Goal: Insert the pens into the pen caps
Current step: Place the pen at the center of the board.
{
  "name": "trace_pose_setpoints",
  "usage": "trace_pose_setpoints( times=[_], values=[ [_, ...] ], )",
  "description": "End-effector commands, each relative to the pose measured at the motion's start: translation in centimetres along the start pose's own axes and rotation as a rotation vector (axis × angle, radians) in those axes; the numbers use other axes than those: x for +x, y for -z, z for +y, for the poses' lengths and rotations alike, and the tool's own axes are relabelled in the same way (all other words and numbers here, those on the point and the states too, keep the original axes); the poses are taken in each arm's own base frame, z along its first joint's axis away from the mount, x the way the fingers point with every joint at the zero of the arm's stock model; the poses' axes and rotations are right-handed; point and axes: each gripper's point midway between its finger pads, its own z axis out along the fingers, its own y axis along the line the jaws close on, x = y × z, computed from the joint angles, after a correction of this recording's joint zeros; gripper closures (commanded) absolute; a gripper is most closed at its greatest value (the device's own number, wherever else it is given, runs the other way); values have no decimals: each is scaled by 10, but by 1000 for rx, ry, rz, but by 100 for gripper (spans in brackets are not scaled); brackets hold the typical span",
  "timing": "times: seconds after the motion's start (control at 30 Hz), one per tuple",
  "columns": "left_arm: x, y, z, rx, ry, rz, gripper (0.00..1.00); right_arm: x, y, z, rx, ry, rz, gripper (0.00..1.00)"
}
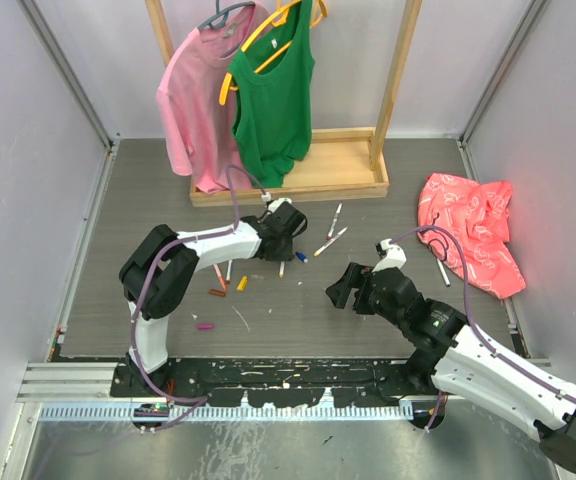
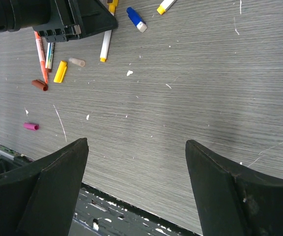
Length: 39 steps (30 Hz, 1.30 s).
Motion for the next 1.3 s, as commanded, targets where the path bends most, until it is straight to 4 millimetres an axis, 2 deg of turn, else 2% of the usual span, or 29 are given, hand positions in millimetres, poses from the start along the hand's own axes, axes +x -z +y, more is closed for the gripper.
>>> trace_pose_setpoints(
  times=[0.0, 0.23, 0.37, 0.47, 0.53, 0.73, 0.8, 1.0, 1.27],
  values=[
    [-32, 28, -18, 67, -11, -67, 74, -4, 2, 15, -65, -17, -5, 15],
    [-71, 79, -23, 102, -52, -162, 65, -6, 4, 14, -56, -15, -11, 15],
    [-81, 105, -16, 107, -60, -196, 64, -6, 4, 13, -56, -17, -11, 15],
    [-80, 122, -5, 105, -69, -217, 64, -6, 4, 12, -52, -15, -12, 15],
    [-78, 133, 3, 107, -88, -231, 65, -6, 4, 12, -50, -10, -12, 15],
    [-62, 159, 42, 50, -128, -240, 65, -12, 7, 16, -47, 10, -14, 15],
    [-56, 169, 56, 45, -121, -246, 65, -21, 8, 12, -14, 20, -49, 15],
    [-31, 182, 94, 15, -72, -241, 65, -40, 16, 4, 63, 62, -104, 15],
    [-2, 191, 121, 3, -30, -242, 63, -64, 25, -10, 198, 84, -170, 15]
  ],
)
